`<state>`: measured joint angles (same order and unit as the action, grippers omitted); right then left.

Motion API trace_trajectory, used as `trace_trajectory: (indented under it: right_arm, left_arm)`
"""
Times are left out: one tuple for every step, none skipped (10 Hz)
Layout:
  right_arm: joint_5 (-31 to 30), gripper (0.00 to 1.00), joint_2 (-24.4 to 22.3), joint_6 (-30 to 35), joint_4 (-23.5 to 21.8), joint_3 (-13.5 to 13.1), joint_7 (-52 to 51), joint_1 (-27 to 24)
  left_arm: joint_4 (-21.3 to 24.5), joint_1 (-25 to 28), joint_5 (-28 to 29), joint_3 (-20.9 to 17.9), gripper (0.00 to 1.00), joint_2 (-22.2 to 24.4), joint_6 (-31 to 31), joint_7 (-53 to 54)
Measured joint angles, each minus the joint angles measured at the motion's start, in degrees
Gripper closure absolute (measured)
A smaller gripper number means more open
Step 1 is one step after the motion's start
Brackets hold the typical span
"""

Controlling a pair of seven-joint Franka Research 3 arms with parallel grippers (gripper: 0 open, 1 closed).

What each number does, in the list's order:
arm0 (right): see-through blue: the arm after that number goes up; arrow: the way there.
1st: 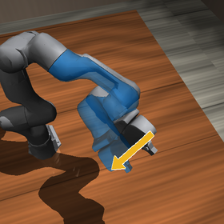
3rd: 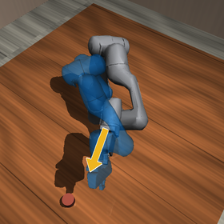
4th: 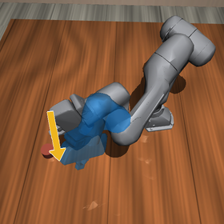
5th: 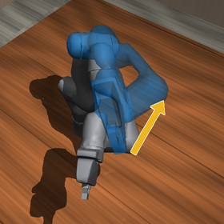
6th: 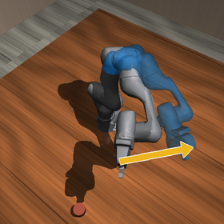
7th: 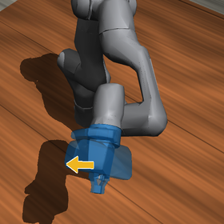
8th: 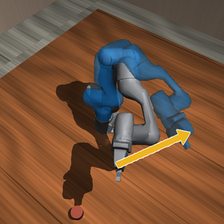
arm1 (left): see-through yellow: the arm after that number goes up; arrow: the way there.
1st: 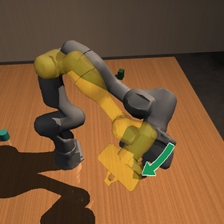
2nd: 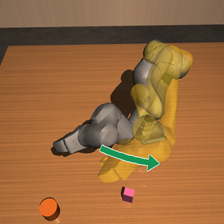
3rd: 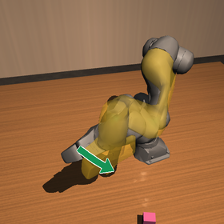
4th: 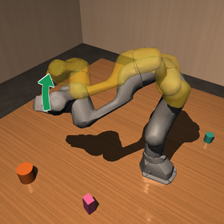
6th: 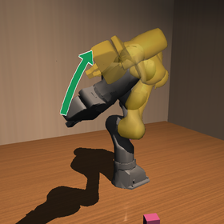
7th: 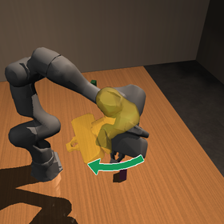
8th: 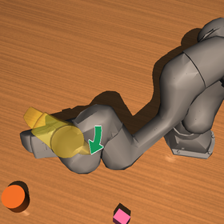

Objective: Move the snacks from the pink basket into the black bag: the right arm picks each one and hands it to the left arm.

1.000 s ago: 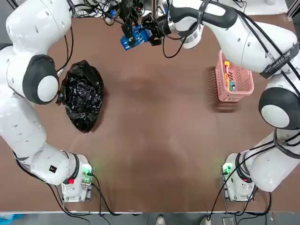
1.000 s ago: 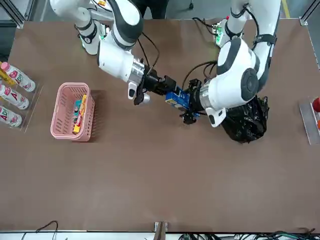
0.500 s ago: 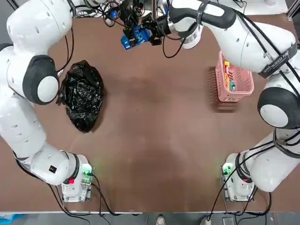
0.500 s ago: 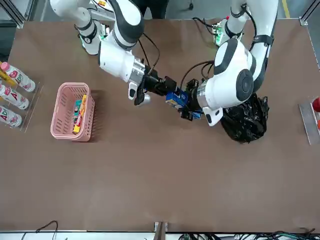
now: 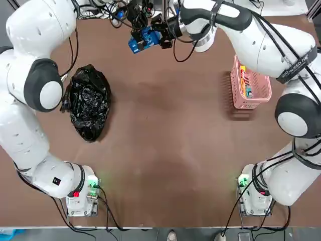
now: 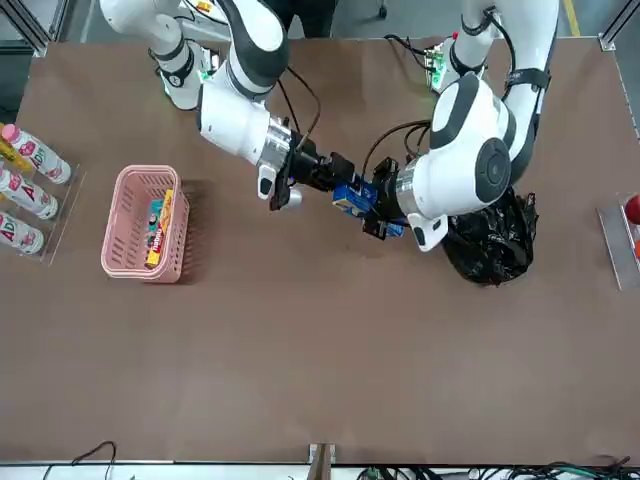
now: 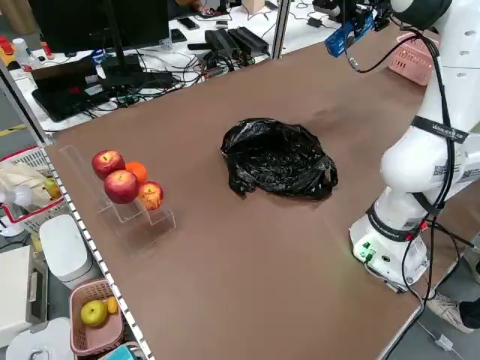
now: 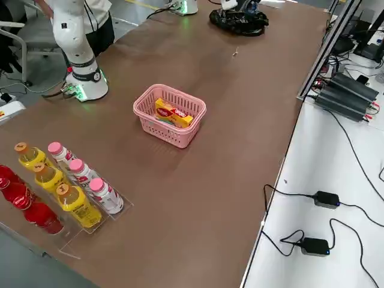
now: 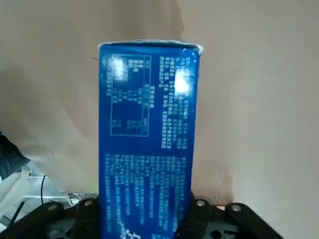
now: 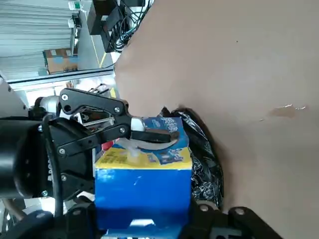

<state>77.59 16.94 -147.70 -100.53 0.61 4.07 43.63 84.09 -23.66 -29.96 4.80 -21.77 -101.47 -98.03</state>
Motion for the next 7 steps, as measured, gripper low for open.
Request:
trace_trajectory:
  right_arm:
    - [0.0,0.43,0.1,-0.1,0.2,0.0,0.0,0.0]
    - [0.0,0.28,0.1,-0.6,0.3,0.0,0.0,0.2]
    - [0.0,0.14,0.1,-1.6,0.3,0.0,0.0,0.7]
    - [0.0,0.0,0.2,-2.4,0.3,0.0,0.0,1.3]
    - [0.0,0.0,0.2,-2.6,0.3,0.0,0.0,1.7]
    - [0.0,0.0,0.2,-2.6,0.4,0.0,0.0,1.7]
    - [0.0,0.0,0.2,-2.7,0.4,-0.2,0.0,1.6]
  left_arm:
    - [0.0,0.0,0.0,-0.2,0.5,0.0,0.1,0.0]
    - [0.1,0.1,0.0,-0.4,0.5,0.0,0.2,0.0]
    - [0.1,0.6,0.0,-0.6,0.5,0.0,0.2,0.0]
    - [0.1,1.0,0.0,-0.6,0.5,-0.1,0.3,0.0]
    - [0.2,1.2,0.3,-0.6,0.5,-0.1,0.3,0.0]
    - [0.3,1.8,1.2,-0.8,0.5,-0.1,1.1,-0.1]
    - [0.3,3.1,3.2,-0.9,0.5,-0.1,3.2,-0.1]
